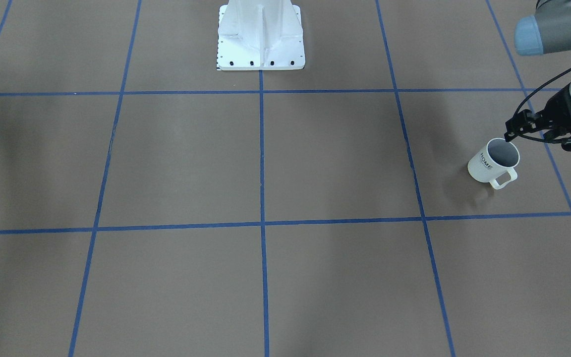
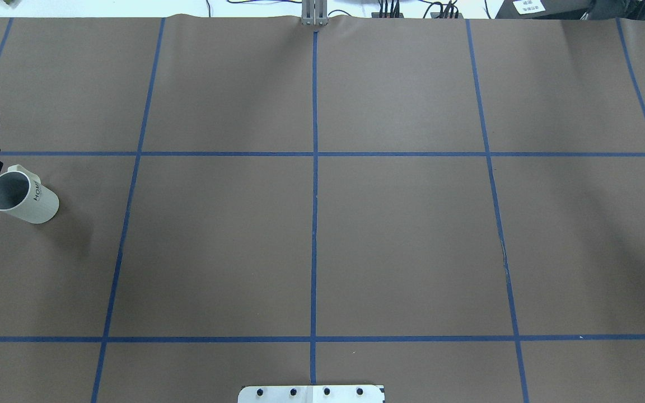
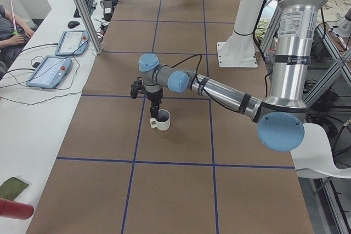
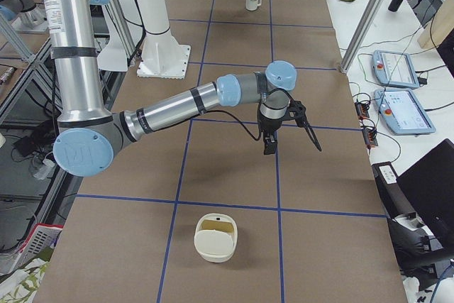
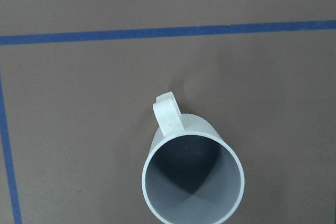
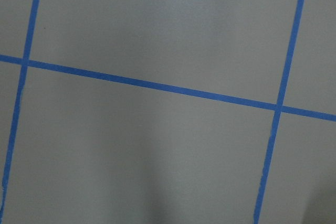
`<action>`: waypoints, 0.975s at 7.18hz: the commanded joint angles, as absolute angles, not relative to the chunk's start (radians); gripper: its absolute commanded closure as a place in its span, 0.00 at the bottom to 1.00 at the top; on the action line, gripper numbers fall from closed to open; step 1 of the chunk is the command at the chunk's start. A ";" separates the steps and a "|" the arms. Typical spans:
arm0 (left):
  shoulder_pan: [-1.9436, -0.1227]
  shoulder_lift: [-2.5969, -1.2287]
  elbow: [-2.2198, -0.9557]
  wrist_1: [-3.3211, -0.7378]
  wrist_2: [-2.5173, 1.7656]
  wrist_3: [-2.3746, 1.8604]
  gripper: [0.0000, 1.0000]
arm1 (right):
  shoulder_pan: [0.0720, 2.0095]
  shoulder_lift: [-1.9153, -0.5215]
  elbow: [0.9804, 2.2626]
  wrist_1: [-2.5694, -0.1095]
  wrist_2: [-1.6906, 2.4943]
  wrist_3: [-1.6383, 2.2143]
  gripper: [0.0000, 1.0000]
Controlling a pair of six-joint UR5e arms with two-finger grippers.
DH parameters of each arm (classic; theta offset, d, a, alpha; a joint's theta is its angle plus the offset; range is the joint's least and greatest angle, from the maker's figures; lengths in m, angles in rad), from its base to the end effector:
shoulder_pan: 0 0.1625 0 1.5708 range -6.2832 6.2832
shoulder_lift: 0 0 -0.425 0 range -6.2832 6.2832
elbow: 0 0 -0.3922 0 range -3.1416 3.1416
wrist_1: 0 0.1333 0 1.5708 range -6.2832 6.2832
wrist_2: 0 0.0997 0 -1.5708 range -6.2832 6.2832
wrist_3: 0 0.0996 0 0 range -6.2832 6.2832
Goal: Left arm hands cup to right arm to dump lemon
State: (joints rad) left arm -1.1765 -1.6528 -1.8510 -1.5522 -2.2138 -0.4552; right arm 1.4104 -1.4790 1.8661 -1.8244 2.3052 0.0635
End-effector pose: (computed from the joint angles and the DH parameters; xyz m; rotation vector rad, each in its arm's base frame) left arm 0.1327 -0.5105 0.4886 0.0398 0.7164 0.0522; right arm -0.0159 -0.5149 0.4977 0.0448 -0.7435 -0.1414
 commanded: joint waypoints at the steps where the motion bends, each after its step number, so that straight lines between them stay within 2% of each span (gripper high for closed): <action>1: -1.291 -1.709 -1.804 -1.554 -2.161 -0.381 0.00 | 1.451 -1.489 1.856 -1.824 2.289 0.054 0.00; 5: -1.518 -1.729 -1.603 -1.534 -2.195 0.143 0.00 | 1.538 -1.632 1.839 -1.798 2.295 -0.091 0.00; 7: -1.566 -1.688 -1.557 -1.545 -2.238 0.282 0.00 | 1.551 -1.716 1.804 -1.682 2.298 -0.086 0.00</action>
State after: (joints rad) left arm -1.5399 -1.7136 -1.5865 -1.5388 -2.2199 0.2072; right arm 1.5415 -1.6662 1.8280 -1.7445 2.2951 -0.0856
